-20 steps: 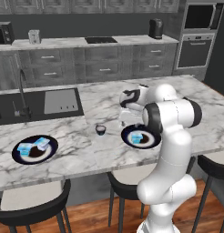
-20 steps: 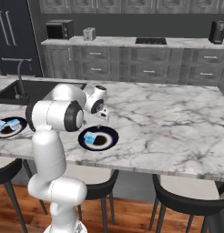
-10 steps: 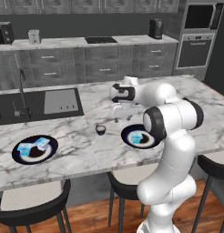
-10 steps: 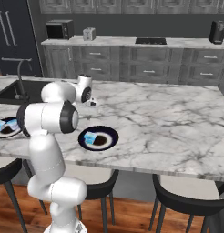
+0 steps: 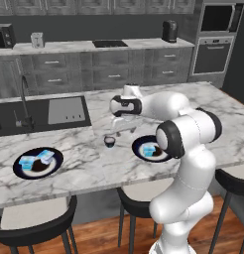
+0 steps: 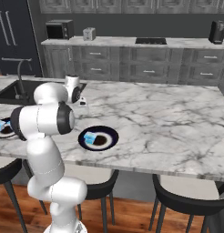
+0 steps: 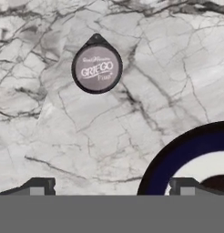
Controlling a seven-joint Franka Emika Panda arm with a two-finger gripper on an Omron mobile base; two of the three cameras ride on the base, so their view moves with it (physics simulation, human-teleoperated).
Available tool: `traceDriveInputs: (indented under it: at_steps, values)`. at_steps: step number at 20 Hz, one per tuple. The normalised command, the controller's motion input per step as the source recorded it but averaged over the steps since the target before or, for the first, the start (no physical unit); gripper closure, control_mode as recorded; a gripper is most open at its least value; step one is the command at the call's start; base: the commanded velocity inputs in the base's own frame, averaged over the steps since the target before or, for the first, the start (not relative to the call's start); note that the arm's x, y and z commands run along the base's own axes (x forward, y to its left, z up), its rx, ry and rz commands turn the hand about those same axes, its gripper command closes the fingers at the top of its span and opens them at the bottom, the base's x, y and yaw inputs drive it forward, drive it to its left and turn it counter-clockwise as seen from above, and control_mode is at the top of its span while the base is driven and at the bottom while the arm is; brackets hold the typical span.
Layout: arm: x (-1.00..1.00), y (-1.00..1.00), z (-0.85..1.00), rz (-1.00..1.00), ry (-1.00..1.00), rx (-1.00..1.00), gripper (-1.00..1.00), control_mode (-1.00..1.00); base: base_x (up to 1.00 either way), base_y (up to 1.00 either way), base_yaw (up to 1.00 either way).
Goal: Place two yogurt containers on each plate.
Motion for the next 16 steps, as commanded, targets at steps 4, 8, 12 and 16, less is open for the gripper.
traceDriveInputs:
  at_steps: [4,8,12,16]
  values:
    - [-0.12,0.42,-0.01,0.00,-0.01,0.00,-1.00,-1.00,0.00,0.00,0.00]
    - [0.07,0.39,-0.06,0.00,-0.02,0.00,-1.00,-1.00,0.00,0.00,0.00]
    - [0.42,0.16,-0.06,-0.04,0.00,-0.04,-1.00,-1.00,0.00,0.00,0.00]
    - [0.27,0.03,-0.06,-0.05,0.03,0.00,-1.00,-1.00,0.00,0.00,0.00]
